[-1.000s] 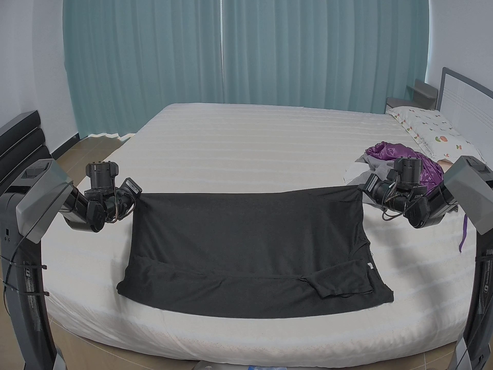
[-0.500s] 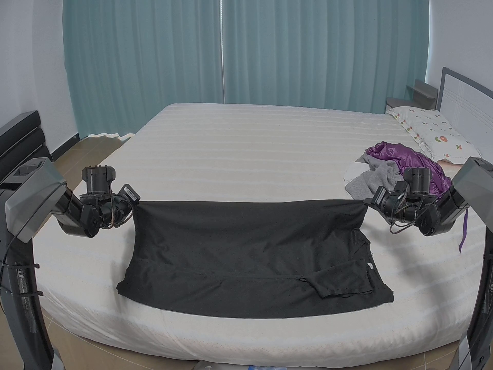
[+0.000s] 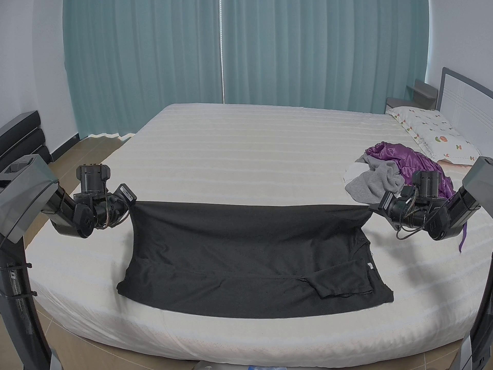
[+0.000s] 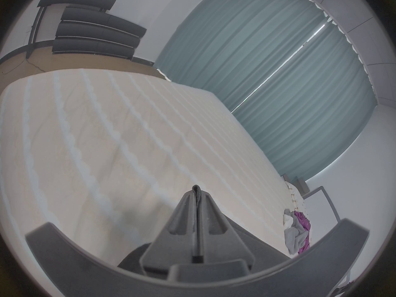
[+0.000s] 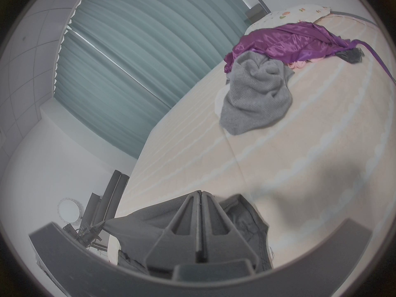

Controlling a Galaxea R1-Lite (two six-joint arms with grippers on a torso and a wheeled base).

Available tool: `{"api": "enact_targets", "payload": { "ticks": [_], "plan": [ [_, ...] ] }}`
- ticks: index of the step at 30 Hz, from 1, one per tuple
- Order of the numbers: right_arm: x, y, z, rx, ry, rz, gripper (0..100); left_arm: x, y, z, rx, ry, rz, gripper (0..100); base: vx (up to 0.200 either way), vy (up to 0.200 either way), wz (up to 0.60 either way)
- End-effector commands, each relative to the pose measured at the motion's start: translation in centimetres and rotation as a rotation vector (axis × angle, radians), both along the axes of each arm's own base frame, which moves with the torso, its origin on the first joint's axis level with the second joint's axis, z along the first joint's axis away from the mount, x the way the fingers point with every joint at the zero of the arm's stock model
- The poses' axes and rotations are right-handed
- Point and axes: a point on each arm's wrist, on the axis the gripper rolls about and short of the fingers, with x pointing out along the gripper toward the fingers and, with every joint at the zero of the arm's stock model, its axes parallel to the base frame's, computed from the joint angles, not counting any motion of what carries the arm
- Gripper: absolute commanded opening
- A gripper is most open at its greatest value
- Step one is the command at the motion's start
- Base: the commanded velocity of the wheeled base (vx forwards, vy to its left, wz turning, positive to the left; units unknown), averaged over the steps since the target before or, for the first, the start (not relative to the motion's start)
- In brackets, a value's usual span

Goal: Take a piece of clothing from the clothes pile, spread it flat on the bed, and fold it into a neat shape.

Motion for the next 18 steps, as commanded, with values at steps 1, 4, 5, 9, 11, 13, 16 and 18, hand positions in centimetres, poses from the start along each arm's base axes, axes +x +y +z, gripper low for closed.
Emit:
{"api": "enact_targets", "payload": {
  "ticks": [1,4,5,9,11,13,16,18],
  "plan": [
    [1.9,0.2,-0.1,-0.003,-0.035,-0.009,0,1.8,0.1,0.2,0.0,-0.04,0.002,0,0.0,0.0,0.0],
    [3.4,0.3,-0.5,-0.013,-0.058,-0.025,0,2.9,0.1,-0.2,0.004,-0.054,0.004,0,0.0,0.0,0.0],
    [3.8,0.3,-0.7,-0.016,-0.063,-0.031,0,3.1,0.1,-0.2,0.002,-0.06,0.003,0,0.0,0.0,0.0],
    [5.0,0.9,-1.1,-0.023,-0.084,-0.032,0,3.7,-0.1,-0.6,0.004,-0.066,-0.002,0,0.0,0.0,0.0],
    [5.3,0.9,-1.2,-0.026,-0.087,-0.038,0,3.8,-0.1,-0.8,0.004,-0.063,-0.002,0,0.0,0.0,0.0],
    [5.5,1.1,-1.3,-0.025,-0.087,-0.035,0,3.9,-0.1,-1.0,0.004,-0.06,-0.001,0,0.0,0.0,0.0],
    [5.4,1.4,-1.4,-0.026,-0.079,-0.03,0,4.0,0.0,-1.2,0.005,-0.055,0.002,0,0.0,0.0,0.0],
    [5.3,1.4,-1.4,-0.026,-0.078,-0.03,0,3.9,0.0,-1.3,0.005,-0.054,0.002,0,0.0,0.0,0.0]
  ]
}}
